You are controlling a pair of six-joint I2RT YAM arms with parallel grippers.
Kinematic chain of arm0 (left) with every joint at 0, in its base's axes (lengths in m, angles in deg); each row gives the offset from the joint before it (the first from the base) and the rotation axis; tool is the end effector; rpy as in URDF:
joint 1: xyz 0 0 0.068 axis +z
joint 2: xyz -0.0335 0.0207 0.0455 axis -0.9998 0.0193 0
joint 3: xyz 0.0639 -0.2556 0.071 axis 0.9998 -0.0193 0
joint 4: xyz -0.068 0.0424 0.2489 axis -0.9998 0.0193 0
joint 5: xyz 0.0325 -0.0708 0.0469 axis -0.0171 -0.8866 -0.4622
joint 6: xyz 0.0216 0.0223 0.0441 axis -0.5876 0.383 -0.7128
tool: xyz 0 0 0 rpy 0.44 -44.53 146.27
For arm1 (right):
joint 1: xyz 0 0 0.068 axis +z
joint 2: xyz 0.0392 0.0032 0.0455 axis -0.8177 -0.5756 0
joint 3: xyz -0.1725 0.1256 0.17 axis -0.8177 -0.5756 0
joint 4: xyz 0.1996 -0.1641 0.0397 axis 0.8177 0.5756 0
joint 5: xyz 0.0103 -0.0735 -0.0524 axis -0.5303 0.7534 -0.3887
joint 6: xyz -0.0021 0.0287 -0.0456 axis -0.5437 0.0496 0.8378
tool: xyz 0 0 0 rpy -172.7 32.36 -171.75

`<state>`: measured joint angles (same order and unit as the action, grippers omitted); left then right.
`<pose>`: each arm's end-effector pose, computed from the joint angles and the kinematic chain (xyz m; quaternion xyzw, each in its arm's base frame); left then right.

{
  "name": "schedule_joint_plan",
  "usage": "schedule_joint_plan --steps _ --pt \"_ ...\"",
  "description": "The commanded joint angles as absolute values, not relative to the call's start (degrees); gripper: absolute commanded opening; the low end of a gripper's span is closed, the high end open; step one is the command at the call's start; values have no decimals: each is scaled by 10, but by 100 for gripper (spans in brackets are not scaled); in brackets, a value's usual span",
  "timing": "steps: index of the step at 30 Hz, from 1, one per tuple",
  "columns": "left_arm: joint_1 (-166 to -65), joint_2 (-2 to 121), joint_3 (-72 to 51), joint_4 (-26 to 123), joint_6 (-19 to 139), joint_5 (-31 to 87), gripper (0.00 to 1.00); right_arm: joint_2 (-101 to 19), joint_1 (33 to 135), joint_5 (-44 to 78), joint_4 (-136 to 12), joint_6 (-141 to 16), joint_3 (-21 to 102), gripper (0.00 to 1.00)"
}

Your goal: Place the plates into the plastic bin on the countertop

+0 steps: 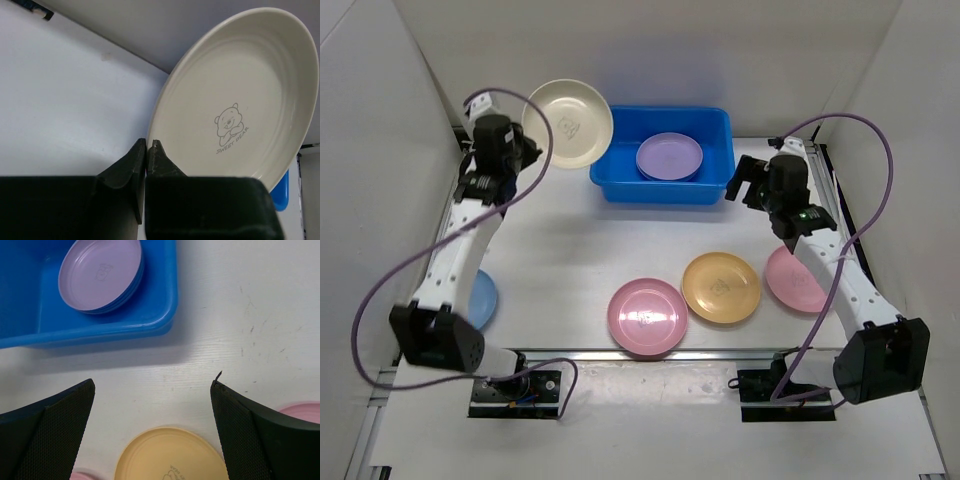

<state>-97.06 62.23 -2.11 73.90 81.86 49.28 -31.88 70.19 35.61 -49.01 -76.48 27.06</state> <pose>0.3062 -0.0360 0.4039 -0.2413 0.7838 -0.1155 0.5605 0.2815 0.0701 0.3407 0.0907 0.8265 0.0932 0.5478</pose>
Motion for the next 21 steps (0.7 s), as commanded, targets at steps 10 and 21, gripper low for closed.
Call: schedule_joint_plan --steps 10,21 --pt "-1044 1118 536 788 709 367 10 -348 615 376 -508 -777 311 99" --pt "-1065 1264 547 640 803 298 10 -387 568 344 -480 -802 321 99"
